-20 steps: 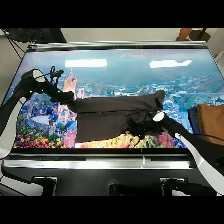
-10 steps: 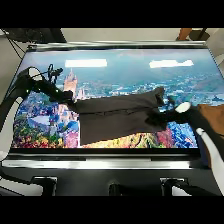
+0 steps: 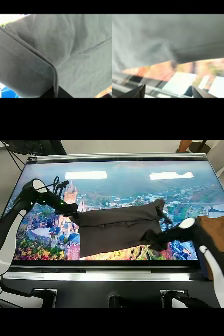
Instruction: Fold the shirts.
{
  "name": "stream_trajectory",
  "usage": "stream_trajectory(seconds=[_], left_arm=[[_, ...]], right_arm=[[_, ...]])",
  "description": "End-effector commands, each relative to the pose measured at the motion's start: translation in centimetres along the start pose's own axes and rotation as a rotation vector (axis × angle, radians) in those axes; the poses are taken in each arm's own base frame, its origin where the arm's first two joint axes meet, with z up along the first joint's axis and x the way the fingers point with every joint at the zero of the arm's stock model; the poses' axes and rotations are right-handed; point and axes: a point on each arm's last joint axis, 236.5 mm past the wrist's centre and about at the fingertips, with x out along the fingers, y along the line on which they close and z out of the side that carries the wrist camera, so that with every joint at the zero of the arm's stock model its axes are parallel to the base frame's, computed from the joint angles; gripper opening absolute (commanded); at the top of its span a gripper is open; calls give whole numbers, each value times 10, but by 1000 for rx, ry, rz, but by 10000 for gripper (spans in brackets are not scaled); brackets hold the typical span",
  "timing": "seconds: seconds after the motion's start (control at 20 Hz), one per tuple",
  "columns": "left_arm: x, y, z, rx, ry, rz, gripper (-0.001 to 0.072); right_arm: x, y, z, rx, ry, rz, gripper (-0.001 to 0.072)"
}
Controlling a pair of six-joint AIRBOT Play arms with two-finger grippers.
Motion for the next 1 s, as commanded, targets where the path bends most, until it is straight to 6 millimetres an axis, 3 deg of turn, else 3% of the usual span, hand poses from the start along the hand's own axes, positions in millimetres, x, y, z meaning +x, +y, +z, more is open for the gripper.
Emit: stream_trajectory(seconds=[0.0, 0.25, 0.4, 0.5, 0.55, 0.6, 0.65, 0.75, 0.8, 0.85, 0.95], left_arm=[[0, -2, 0, 5, -1, -4, 29], [0, -2, 1, 4, -2, -3, 29], [-1, 1, 1, 0, -4, -2, 29], [-1, 2, 1, -3, -4, -2, 29], [-1, 3, 1, -4, -4, -2, 29], [-2, 3, 1, -6, -4, -2, 29], [-3, 5, 1, -9, -5, -2, 29], [-5, 7, 2, -14, -12, -1, 29], [-7, 8, 2, -16, -14, 0, 29], [-8, 10, 1, -20, -13, 0, 29], [-9, 10, -6, -11, 15, -3, 29]], right_arm=[[46, 44, -8, 23, -55, 90, 704], [80, 57, 12, 207, -118, 140, 698], [83, 56, 40, 252, -227, 162, 662], [83, 53, 48, 256, -259, 156, 627], [83, 52, 48, 249, -260, 151, 498], [83, 51, 48, 233, -257, 145, 104], [80, 50, 47, 225, -250, 142, 43], [66, 41, 45, 138, -232, 98, 42], [51, 27, 47, 82, -228, 45, 42], [32, 9, 52, 55, -236, -14, 42], [-27, -36, 72, 62, -312, -132, 42]])
